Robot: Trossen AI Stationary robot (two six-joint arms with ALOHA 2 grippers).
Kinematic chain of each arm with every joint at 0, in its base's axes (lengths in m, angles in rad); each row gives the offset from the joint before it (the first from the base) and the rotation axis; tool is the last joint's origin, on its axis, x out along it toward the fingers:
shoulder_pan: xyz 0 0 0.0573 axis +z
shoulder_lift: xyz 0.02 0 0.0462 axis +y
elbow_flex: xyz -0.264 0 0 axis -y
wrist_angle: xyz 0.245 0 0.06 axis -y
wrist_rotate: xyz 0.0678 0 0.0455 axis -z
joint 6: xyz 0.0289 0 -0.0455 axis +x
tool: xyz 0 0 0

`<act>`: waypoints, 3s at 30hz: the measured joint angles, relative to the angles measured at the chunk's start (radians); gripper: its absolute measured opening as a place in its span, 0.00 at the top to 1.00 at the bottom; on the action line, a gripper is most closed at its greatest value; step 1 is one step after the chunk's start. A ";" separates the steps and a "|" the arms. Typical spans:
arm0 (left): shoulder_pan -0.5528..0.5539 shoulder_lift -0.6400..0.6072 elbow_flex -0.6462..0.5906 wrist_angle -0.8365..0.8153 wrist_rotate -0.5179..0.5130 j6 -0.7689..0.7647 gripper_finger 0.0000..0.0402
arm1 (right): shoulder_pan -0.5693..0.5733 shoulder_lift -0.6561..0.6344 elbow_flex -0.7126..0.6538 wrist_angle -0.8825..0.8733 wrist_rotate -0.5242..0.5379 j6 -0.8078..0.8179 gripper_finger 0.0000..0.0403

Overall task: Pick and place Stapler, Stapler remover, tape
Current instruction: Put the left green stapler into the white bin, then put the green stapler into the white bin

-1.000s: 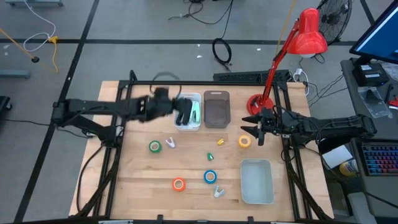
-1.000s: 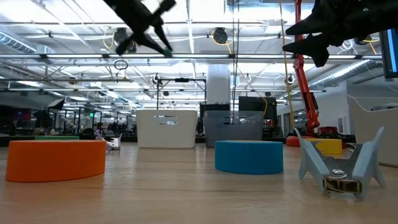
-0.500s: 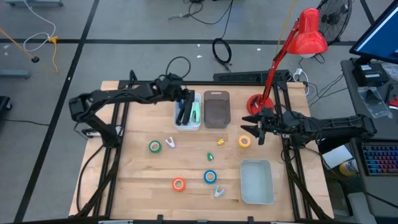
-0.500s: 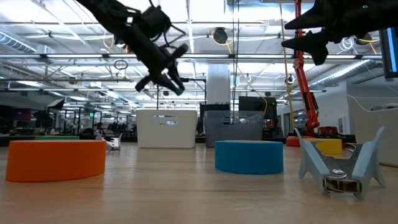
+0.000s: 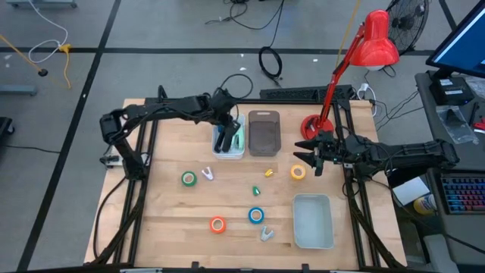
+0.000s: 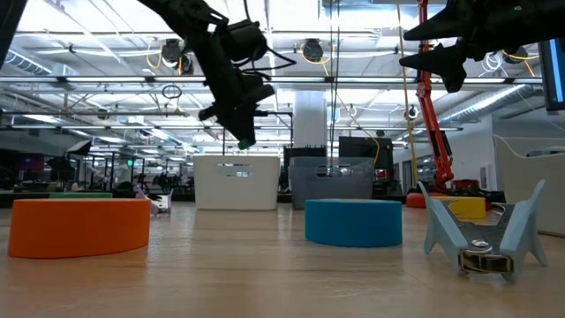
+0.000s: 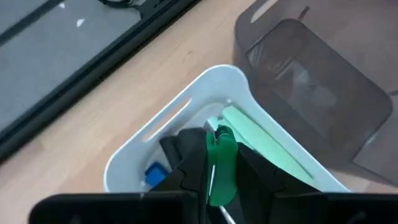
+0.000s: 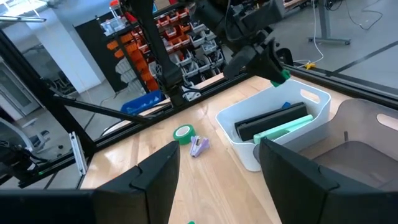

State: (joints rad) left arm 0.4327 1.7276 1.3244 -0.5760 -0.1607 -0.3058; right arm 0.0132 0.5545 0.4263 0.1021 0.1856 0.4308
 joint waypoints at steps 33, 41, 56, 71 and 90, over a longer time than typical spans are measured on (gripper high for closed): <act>0.031 0.271 0.201 -0.043 0.033 0.062 0.82 | 0.000 0.000 0.000 0.000 -0.003 0.003 0.47; 0.041 0.282 0.201 0.003 0.028 0.060 0.82 | 0.000 0.000 0.000 0.000 -0.003 0.003 0.47; 0.042 0.303 0.200 0.009 0.052 0.043 0.82 | 0.000 0.000 0.000 0.001 -0.003 0.003 0.47; 0.044 0.303 0.200 0.005 0.055 0.053 0.63 | 0.000 0.000 0.000 0.002 -0.004 0.003 0.47; 0.001 0.188 0.440 -0.317 0.118 0.018 0.47 | 0.000 0.000 0.000 0.002 -0.007 0.003 0.47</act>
State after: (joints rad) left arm 0.4341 1.9155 1.7645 -0.8926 -0.0422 -0.2875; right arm 0.0132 0.5541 0.4260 0.1043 0.1783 0.4335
